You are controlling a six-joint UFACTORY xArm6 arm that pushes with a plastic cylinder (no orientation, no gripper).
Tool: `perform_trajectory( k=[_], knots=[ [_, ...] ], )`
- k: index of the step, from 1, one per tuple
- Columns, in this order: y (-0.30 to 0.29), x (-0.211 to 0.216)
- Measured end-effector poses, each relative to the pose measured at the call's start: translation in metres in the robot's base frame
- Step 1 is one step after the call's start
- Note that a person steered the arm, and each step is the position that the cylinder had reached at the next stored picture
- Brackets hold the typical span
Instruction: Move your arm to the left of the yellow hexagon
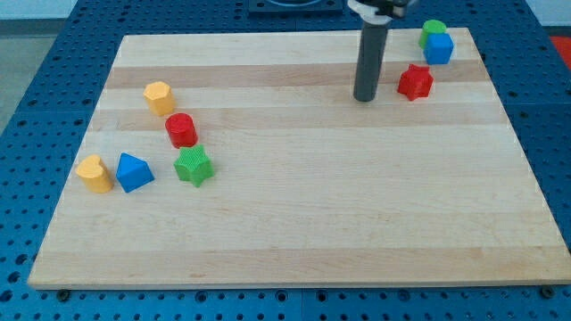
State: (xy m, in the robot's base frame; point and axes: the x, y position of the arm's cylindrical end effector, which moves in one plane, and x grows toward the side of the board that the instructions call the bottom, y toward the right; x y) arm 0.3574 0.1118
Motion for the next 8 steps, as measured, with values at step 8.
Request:
perform_trajectory(
  k=[8],
  knots=[
    [-0.289, -0.074]
  ],
)
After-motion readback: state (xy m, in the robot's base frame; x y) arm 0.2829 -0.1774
